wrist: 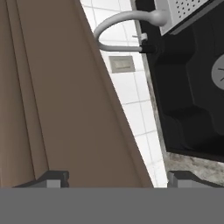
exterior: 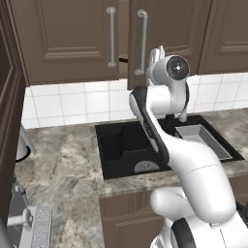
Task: Pick up the dish brush and dish brush from the sink, and place them back in the cabinet, and close the cabinet doors.
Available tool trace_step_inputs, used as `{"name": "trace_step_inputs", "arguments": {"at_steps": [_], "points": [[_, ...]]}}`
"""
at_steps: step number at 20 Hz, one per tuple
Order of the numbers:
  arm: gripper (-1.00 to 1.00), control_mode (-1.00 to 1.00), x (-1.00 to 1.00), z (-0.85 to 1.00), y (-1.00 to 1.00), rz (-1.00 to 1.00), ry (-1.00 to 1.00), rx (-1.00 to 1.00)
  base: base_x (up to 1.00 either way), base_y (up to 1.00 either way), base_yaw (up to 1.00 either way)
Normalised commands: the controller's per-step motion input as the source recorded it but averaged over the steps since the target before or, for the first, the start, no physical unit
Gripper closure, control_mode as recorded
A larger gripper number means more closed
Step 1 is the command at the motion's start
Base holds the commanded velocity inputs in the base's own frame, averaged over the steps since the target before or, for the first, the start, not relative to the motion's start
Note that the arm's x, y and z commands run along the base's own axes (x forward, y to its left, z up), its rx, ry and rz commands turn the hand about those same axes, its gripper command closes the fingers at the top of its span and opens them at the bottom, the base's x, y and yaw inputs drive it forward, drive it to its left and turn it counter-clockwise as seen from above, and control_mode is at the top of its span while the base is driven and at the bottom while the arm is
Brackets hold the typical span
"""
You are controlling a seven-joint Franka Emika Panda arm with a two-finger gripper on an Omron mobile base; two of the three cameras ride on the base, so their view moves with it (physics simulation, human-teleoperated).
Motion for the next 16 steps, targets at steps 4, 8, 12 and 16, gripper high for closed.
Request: {"name": "trace_step_inputs", "arguments": {"at_steps": [4, 8, 12, 16], "points": [[-1.00, -1.00, 0.36, 0.04, 0.32, 0.00, 0.00, 0.00, 0.00, 0.00, 0.00], [-1.00, -1.00, 0.36, 0.03, 0.30, 0.02, 0.00, 0.00, 0.00, 0.00, 0.00], [-1.00, -1.00, 0.34, 0.04, 0.25, 0.05, 0.00, 0.00, 0.00, 0.00, 0.00], [-1.00, -1.00, 0.34, 0.05, 0.18, 0.07, 0.00, 0.00, 0.00, 0.00, 0.00]]}}
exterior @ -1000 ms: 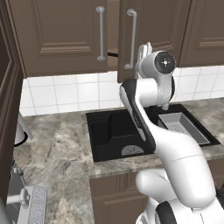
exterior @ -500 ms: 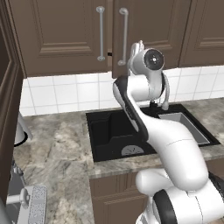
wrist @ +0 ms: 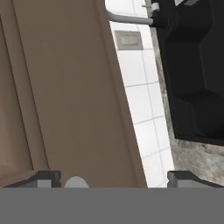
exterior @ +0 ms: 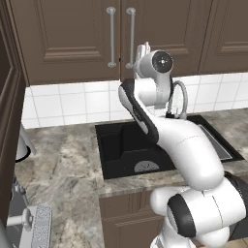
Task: Pick up the dish brush and dish brush from the sink, and place them back in the cabinet, and close the cabinet doors.
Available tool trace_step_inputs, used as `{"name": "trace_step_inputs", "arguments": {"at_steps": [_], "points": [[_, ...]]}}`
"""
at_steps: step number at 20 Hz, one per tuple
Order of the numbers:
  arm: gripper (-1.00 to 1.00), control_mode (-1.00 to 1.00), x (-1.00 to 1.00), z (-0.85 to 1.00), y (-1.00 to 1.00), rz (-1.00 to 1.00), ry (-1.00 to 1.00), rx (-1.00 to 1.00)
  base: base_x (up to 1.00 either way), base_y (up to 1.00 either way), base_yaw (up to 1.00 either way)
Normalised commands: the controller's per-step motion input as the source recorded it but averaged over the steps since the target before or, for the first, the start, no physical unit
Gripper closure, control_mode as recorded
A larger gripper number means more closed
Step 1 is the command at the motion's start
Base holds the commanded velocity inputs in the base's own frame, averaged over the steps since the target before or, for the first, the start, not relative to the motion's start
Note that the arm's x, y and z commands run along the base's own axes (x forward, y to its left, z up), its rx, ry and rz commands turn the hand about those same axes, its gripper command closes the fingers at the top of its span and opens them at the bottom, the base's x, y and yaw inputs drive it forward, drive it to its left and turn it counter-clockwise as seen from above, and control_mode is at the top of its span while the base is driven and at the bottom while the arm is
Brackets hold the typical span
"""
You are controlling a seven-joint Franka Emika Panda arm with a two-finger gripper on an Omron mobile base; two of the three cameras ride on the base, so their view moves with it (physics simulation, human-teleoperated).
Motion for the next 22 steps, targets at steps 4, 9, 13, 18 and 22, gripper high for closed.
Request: {"name": "trace_step_inputs", "arguments": {"at_steps": [4, 9, 13, 18, 22], "points": [[-1.00, -1.00, 0.31, 0.06, 0.07, 0.07, 0.00, 0.00, 0.00, 0.00, 0.00], [-1.00, -1.00, 0.32, 0.02, 0.00, 0.06, 0.02, 0.00, 0.00, 0.00, 0.00], [-1.00, -1.00, 0.31, 0.00, 0.02, 0.04, 0.01, 0.00, 0.00, 0.00, 0.00], [-1.00, -1.00, 0.32, -0.07, 0.08, 0.02, 0.00, 0.00, 0.00, 0.00, 0.00], [-1.00, -1.00, 0.21, -0.09, 0.04, 0.01, 0.00, 0.00, 0.00, 0.00, 0.00]]}}
